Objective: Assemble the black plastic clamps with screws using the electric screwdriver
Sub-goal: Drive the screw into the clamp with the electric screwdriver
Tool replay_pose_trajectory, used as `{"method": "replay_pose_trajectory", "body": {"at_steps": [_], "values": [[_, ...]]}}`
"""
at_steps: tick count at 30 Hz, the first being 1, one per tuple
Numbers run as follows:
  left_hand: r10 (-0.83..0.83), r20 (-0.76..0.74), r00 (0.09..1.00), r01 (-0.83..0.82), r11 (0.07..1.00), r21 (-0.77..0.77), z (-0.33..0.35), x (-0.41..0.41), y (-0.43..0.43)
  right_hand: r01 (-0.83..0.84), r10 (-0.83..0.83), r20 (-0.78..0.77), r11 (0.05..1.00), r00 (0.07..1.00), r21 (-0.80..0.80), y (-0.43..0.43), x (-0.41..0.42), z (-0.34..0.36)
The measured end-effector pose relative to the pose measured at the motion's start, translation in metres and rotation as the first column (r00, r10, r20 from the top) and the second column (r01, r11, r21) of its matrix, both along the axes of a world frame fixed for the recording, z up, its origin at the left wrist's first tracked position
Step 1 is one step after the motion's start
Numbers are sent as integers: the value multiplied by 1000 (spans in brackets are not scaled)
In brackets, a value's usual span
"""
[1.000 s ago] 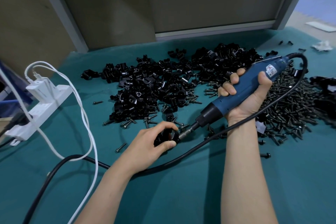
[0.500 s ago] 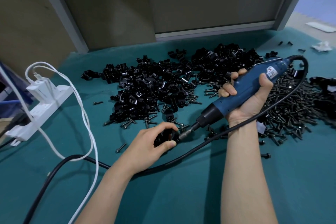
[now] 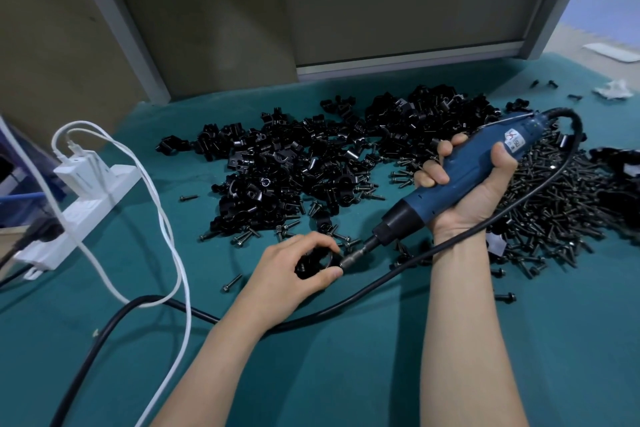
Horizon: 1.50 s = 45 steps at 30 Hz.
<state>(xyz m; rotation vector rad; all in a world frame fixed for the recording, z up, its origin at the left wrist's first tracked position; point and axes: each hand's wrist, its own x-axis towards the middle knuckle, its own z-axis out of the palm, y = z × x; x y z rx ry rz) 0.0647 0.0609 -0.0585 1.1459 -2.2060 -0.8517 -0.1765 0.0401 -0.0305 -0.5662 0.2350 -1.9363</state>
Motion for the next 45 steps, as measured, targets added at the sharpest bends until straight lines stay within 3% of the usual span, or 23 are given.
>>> {"method": "replay_pose_trajectory", "body": {"at_steps": [23,38,41,45], "values": [[-21,1,1000,21,1000,-9,1,1,0,5,-4,44,1000,999,-12,-1,0,-1],[-45,0,999,45,999,11,7,0,2,-9,23,125,994,992,-112,19,-17,17],[13,-99,995,-10,999,38,7,0,1,78,-78,113,997,991,5,23,-13,25],[157,-262,952,-114,978,173,5,6,-3,269,-336,122,886,934,378,41,0,21]]}}
